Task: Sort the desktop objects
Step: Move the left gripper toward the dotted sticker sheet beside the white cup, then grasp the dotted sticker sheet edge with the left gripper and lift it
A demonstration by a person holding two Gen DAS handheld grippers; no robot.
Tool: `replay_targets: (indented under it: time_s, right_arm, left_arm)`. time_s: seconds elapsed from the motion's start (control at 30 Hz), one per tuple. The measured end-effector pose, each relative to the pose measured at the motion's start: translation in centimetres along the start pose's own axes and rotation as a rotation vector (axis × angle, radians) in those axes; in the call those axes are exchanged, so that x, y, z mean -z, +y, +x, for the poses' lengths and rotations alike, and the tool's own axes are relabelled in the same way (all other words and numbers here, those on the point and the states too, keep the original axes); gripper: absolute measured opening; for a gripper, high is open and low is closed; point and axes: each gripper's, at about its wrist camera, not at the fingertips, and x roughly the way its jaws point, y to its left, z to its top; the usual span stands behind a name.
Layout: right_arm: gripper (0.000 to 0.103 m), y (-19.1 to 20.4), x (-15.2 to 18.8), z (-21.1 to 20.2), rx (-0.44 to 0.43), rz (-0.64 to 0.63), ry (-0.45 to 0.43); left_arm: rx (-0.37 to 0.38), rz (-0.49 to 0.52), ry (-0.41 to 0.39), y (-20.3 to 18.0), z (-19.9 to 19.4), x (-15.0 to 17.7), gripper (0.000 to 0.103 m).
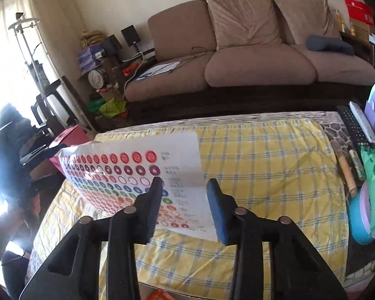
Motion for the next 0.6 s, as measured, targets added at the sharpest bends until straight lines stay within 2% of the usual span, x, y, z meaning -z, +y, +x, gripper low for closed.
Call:
replay_targets:
  time_s: [0.1, 0.2, 0.33, 0.5, 0.6]
  right_arm:
    - [0.032, 0.5, 0.1, 0.0, -0.017, -0.012, 0.002]
    - [0.028, 0.8, 0.2, -0.7, -0.033, -0.013, -0.034]
    - [0.024, 1.4, 0.3, -1.6, -0.049, -0.018, -0.048]
    - [0.024, 2.4, 0.9, -2.0, -0.069, -0.038, -0.036]
    - [0.024, 3.1, 1.3, -2.1, -0.084, -0.062, -0.023]
  left_arm:
    - [0.008, -0.001, 0.001, -0.1, -0.3, -0.5, 0.063]
    - [0.008, -0.005, 0.015, 0.0, -0.6, -0.9, 0.028]
    - [-0.005, 0.011, 0.028, -0.4, -1.1, -0.7, 0.021]
    - [-0.016, -0.001, 0.049, -0.4, -1.8, 0.3, 0.021]
    - [0.006, -0.018, 0.057, 0.0, -2.2, 0.9, 0.021]
